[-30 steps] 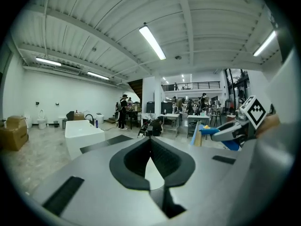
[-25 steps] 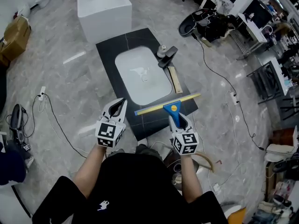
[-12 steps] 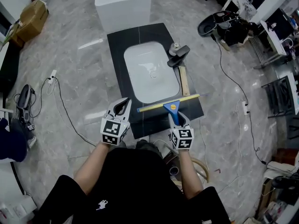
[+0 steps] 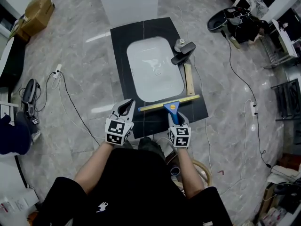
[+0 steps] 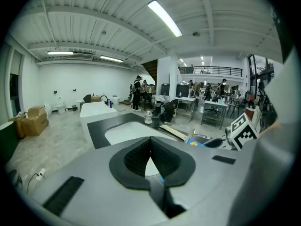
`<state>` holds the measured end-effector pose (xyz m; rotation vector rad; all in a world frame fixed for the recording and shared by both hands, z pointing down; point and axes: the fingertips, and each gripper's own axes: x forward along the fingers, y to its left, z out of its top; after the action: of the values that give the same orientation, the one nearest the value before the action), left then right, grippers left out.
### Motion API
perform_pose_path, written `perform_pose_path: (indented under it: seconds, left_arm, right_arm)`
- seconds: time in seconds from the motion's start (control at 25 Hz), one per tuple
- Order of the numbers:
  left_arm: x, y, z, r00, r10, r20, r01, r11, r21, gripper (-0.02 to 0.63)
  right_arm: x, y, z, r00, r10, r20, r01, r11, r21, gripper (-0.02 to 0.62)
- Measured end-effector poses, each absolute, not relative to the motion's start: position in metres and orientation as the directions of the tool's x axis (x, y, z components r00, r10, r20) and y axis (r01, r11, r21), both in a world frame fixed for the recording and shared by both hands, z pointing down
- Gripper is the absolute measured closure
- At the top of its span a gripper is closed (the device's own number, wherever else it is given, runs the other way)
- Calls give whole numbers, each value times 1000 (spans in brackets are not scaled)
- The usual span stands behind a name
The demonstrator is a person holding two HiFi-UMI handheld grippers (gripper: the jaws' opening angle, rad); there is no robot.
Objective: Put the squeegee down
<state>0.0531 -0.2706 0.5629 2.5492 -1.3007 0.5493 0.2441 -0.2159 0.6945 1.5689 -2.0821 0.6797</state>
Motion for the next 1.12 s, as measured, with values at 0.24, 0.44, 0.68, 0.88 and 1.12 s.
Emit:
perform_pose_path:
  seconds: [0.24, 0.44, 0.68, 0.88, 1.12]
  left_arm:
    - [61, -274, 578, 522, -715, 465, -811, -585, 13, 603]
    - [66, -274, 586, 513, -707, 487, -809, -587, 1, 603]
    - [64, -275, 592, 494, -708, 505, -820, -573, -1, 603]
    - [61, -276, 596, 485, -708, 513, -825, -565, 0, 603]
    - [59, -274, 600, 478, -705, 524, -827, -562, -2, 603]
  right_arm:
    - [241, -222, 714, -261, -726, 636, -962, 249, -111, 460]
    - [238, -228, 727, -262, -711, 652, -960, 260, -102, 460]
    - [236, -230, 735, -259, -703, 662, -959, 266, -92, 460]
    - [236, -232, 741, -256, -695, 671, -960, 265, -92, 460]
    - [234, -234, 746, -252, -691, 677, -960, 268, -84, 460]
